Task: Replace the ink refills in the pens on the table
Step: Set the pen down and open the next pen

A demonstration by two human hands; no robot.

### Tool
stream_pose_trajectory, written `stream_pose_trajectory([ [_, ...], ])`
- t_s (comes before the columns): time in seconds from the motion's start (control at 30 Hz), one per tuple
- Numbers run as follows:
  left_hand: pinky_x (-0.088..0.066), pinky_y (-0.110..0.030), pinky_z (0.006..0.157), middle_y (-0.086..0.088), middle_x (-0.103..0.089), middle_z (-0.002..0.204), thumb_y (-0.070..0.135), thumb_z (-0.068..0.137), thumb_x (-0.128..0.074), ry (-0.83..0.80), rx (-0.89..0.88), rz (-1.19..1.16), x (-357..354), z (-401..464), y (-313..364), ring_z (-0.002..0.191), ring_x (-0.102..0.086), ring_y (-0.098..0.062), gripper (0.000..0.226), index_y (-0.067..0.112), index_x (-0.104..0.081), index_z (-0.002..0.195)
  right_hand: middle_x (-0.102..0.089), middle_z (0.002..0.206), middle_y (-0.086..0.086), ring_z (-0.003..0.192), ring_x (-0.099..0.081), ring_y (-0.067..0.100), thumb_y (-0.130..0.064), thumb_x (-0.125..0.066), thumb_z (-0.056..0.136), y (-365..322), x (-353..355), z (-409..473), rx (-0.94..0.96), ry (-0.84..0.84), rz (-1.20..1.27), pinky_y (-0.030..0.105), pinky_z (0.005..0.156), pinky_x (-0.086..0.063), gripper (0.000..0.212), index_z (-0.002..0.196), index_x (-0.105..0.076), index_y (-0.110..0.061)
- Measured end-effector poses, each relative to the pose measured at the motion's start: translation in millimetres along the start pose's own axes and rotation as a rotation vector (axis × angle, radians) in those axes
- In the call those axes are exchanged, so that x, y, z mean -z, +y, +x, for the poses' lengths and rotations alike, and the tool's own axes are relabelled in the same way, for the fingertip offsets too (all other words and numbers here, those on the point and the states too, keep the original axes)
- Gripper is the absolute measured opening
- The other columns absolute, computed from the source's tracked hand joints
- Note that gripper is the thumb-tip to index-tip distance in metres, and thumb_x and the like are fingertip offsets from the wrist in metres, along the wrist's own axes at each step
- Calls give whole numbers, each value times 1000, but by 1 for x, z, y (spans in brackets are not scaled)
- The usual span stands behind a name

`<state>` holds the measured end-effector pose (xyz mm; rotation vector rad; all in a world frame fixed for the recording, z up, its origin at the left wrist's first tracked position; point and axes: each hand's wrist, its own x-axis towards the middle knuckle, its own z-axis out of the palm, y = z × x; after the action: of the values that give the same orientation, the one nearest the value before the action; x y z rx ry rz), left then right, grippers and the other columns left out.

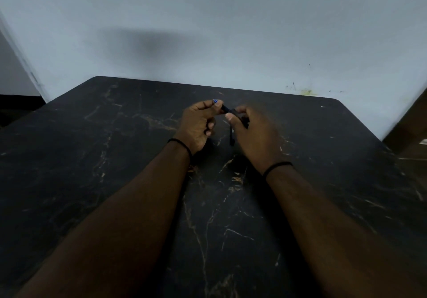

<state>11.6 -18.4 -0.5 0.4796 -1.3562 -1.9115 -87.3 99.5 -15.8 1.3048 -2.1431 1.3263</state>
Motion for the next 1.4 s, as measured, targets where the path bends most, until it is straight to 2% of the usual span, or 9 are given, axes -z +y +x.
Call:
stream_pose_trajectory([
  [0.17, -26, -18, 34, -12, -66, 87, 11, 94, -60, 10, 0, 0, -1, -3, 3, 38, -35, -6, 8, 5, -65, 98, -52, 76, -23, 74, -52, -14, -33, -71, 83, 6, -2, -1, -13, 22, -23, 17, 55, -36, 27, 88, -45, -41],
  [0.27, -24, -19, 34, -12, -66, 88, 10, 94, -60, 19, -2, -10, -2, -4, 3, 37, -35, -6, 6, 6, -65, 95, -49, 69, -23, 68, -51, -10, -43, -61, 91, 6, 0, -1, -3, 23, -60, 12, 54, -29, 11, 83, -55, -38],
  [0.37, -25, -19, 34, -12, -68, 89, 10, 93, -61, 9, -2, -13, 0, -3, 2, 38, -36, -5, 6, 7, -66, 94, -49, 65, -16, 62, -50, 3, -52, -45, 94, 1, 2, -2, 47, 54, -63, 11, 55, -27, 30, 82, -63, -32],
  [0.53, -27, -20, 34, -10, -69, 85, 12, 93, -62, -6, -10, -8, 3, -1, -1, 39, -36, -6, 8, 7, -67, 97, -53, 78, -22, 72, -54, -13, -33, -74, 84, 1, 3, -4, -43, 31, 29, 7, 57, -34, 26, 93, -51, -41],
  [0.77, -27, -19, 34, -9, -69, 85, 12, 93, -62, -8, -6, -10, 3, 0, -1, 40, -37, -6, 9, 6, -67, 97, -44, 59, -14, 57, -48, 4, -43, -46, 101, -5, 7, -4, 21, 40, -102, 19, 51, -24, 35, 69, -46, -30],
  [0.87, -28, -19, 34, -11, -69, 88, 12, 93, -61, -14, -3, -9, 2, 0, -1, 40, -37, -6, 11, 5, -66, 100, -55, 75, -19, 69, -52, -9, -44, -61, 93, -3, 5, -3, -35, 5, 27, 13, 57, -34, 11, 88, -53, -38],
  [1.03, -27, -18, 33, -9, -70, 87, 12, 93, -61, -4, -3, -8, 2, 2, -1, 40, -37, -5, 11, 6, -67, 99, -55, 73, -24, 80, -53, -18, -32, -68, 88, 1, 2, -2, -40, -9, 48, 11, 57, -35, 17, 84, -53, -41],
  [1.2, -27, -18, 34, -12, -71, 90, 9, 93, -61, 2, -3, -7, 3, 4, -3, 40, -37, -5, 10, 9, -69, 98, -50, 65, -23, 66, -52, -2, -43, -57, 92, 0, 3, -2, 5, 34, 25, 3, 58, -31, 12, 81, -57, -38],
  [1.4, -26, -18, 34, -11, -72, 86, 10, 91, -64, 20, 8, -45, 3, 4, -3, 39, -36, -6, 6, 7, -69, 94, -63, 72, -21, 70, -60, -8, -34, -70, 87, -1, 3, -1, -76, -34, 48, 17, 59, -44, 8, 87, -63, -36],
])
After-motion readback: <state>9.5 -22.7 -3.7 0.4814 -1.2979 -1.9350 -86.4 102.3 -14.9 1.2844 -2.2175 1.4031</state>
